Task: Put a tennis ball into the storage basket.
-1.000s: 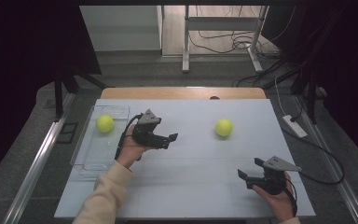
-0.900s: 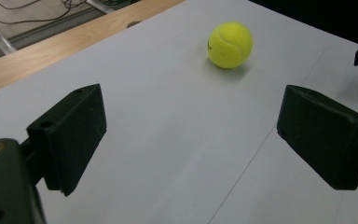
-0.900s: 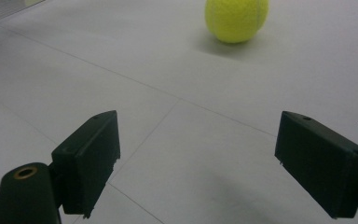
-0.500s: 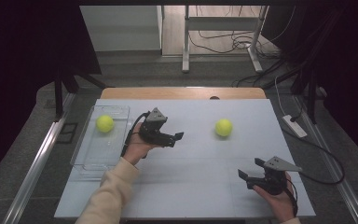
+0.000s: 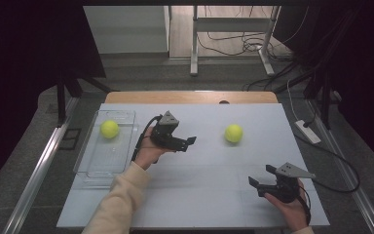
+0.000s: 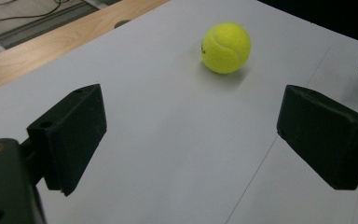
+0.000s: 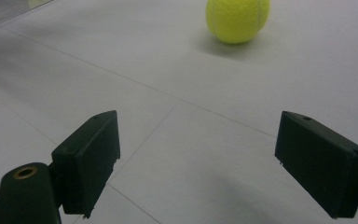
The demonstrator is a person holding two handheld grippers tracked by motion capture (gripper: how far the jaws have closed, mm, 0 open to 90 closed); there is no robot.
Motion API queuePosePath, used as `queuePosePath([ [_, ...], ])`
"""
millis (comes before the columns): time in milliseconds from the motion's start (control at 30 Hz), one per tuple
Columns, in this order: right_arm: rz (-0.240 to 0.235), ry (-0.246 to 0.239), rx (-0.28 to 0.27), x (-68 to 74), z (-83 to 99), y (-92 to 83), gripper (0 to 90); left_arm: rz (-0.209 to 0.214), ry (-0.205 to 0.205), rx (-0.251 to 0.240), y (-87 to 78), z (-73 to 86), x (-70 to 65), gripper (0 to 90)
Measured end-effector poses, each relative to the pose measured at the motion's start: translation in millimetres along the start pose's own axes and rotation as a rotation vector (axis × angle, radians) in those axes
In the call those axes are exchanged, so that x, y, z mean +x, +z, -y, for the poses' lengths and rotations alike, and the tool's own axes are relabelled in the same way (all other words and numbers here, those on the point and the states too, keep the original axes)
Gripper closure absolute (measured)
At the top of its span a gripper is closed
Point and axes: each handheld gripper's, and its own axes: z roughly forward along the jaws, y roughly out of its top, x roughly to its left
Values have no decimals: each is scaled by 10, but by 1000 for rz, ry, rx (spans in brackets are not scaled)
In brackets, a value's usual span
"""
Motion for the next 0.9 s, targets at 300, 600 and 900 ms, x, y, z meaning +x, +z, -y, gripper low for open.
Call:
queuePosePath([
  [300,-2,2,0,7,-3,9,141,14,1,2,121,-20,-54,90],
  [600,-2,7,-1,-8,0,9,142,30,17,7,244,-88,-101,91],
  [900,-6,10,-1,-3,-5,17,142,40,33,15,346,-166,-155,92],
])
